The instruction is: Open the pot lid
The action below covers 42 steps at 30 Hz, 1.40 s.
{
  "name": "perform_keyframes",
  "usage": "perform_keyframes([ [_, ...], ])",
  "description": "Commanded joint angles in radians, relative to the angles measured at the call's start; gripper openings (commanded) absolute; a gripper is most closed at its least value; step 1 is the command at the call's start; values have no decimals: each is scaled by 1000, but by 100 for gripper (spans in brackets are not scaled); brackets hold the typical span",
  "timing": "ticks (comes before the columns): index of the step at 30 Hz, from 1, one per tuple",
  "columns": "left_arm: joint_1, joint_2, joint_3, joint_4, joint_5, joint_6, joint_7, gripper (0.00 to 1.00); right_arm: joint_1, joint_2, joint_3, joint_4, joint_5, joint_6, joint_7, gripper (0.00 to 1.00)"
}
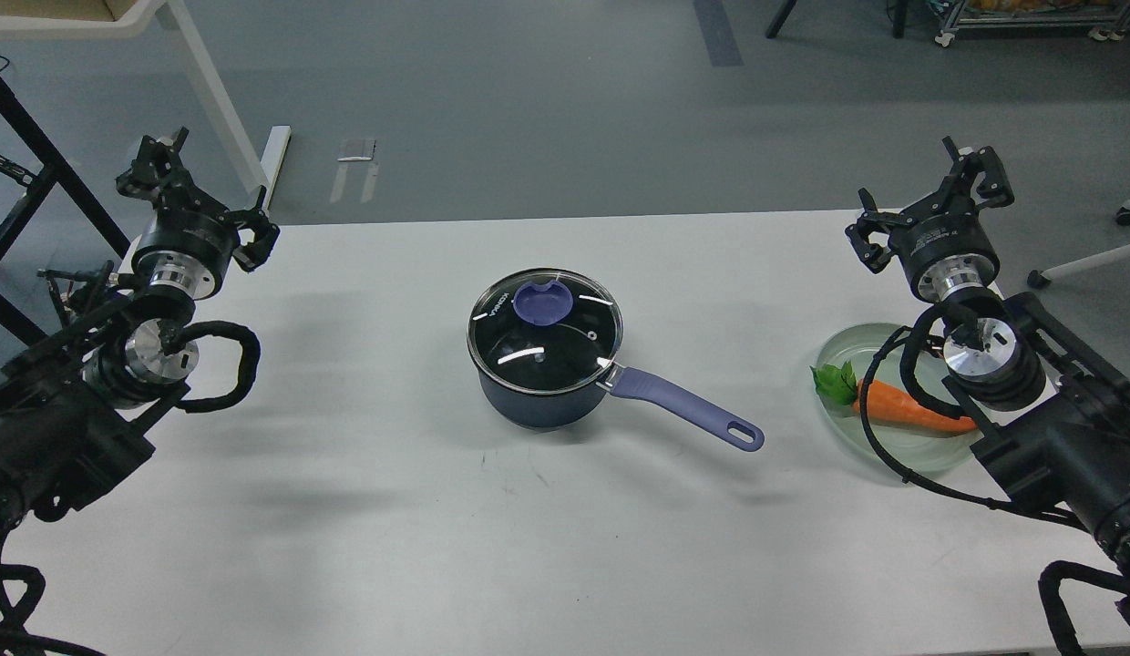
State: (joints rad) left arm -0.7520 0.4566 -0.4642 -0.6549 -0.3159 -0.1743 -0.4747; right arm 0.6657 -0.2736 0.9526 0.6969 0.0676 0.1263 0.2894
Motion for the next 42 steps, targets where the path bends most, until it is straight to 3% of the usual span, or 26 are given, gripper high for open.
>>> perform_keyframes([
  [1,13,4,-1,-2,0,-2,-13,99,2,-1,-9,1,0,4,2,100],
  [7,8,4,9,-6,0,10,-14,99,9,-32,-69,35,-2,49,4,100],
  [10,8,7,-2,-23,0,10,-14,99,40,-117,-145,85,-6,47,2,100],
  [14,10,48,15,-93,3,-2,2,99,150,-206,-369,119,-17,50,2,100],
  [18,11,53,15,-120,17,-4,57,99,303,-309,-636,191,-76,50,4,100],
  [25,3,51,15,-123,125,1,62,99,570,-371,-998,338,-403,44,7,100],
  [33,2,68,16,-167,178,-2,68,99,899,-303,-1468,535,-742,-2,7,100],
  [42,8,105,19,-242,179,-2,67,99,1028,-144,-1742,684,-999,-96,5,98],
])
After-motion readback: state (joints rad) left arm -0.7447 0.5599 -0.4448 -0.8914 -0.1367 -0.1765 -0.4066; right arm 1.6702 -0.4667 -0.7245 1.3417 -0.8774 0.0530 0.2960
